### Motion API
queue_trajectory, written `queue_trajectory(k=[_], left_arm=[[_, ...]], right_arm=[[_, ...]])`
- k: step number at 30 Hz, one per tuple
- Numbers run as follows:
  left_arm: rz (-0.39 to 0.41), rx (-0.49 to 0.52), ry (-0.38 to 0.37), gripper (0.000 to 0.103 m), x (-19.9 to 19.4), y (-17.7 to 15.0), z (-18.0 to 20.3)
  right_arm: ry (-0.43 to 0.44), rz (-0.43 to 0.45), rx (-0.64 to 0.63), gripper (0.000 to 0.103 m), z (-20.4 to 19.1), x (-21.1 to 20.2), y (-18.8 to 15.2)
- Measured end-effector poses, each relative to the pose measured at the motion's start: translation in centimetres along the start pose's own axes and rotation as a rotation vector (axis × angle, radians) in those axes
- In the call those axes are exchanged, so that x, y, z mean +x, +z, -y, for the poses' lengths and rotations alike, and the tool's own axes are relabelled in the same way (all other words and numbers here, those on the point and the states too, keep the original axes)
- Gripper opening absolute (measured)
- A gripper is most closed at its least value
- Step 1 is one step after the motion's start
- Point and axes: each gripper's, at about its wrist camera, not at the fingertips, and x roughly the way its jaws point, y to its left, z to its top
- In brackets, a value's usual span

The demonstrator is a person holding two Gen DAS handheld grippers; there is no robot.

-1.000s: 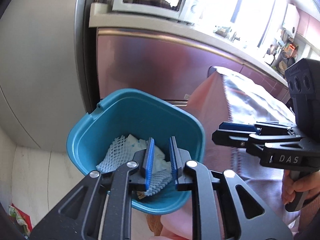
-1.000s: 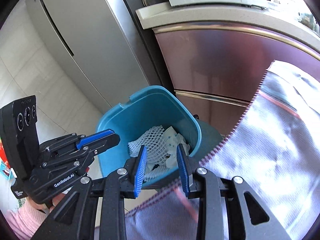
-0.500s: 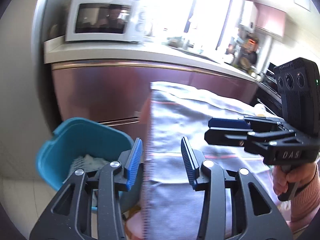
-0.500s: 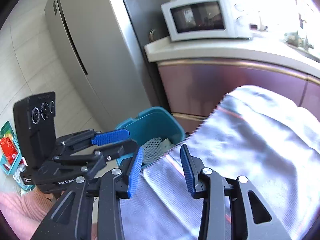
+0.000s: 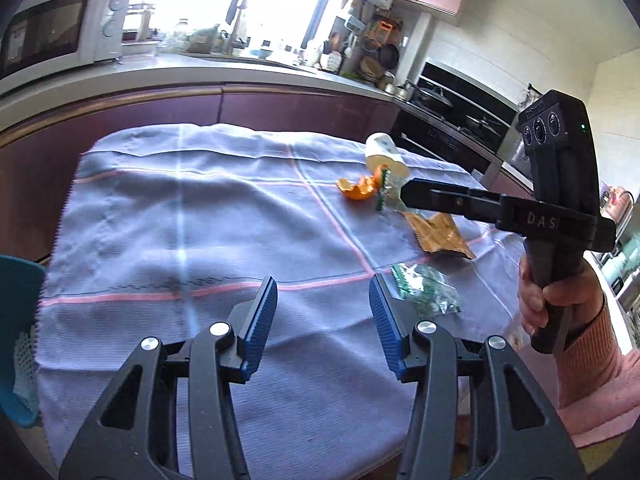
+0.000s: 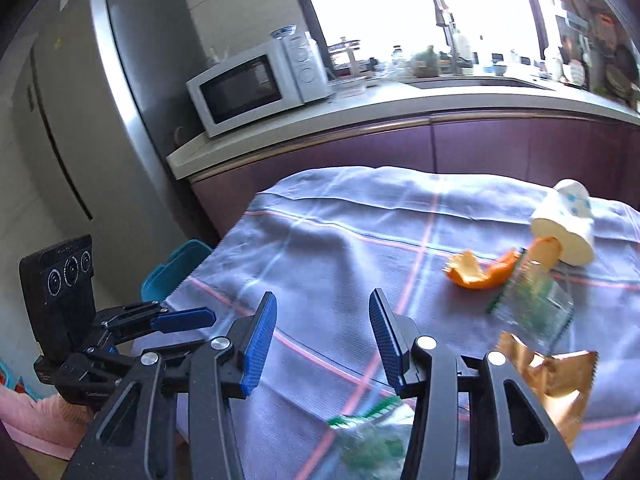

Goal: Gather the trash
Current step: 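Move both open tools back over the table toward the wrappers, then grasp the clear plastic bag with the left tool while the right tool grasps the gold wrapper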

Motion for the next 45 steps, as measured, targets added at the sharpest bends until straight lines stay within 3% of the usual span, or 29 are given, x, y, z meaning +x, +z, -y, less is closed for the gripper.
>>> queue_trajectory(k=[8,19,32,43,45], left_arm=[[-0.091,0.05,-0.105,0.049,5.0,-0.1,3.9],[-0.167,0.07,-0.142,0.051,8.8,0.4,6.7],[-0.239,0.063,-0.134,0.053,10.9,0.3,7.0],[-0.237,0.041,-0.156,0.032,11.0,0.4,6.7],[-0.236,0.041,-0.167,0.024,11.0,0.5,6.7]], right_arm=[[-0.119,0.046,0.135,0.046,6.6,-3.1,-2.3],[-0.201,0.075,0.221,0.046,12.0,-5.1,-4.1],[-0.183,0.031,0.287,0.047,15.2,-3.4,-5.1],[-0.121,-0.001,0.329,0.047,16.3,-2.5,-5.5],[-0.112,-0.005,0.33,0.039,16.3,-2.4,-5.5]])
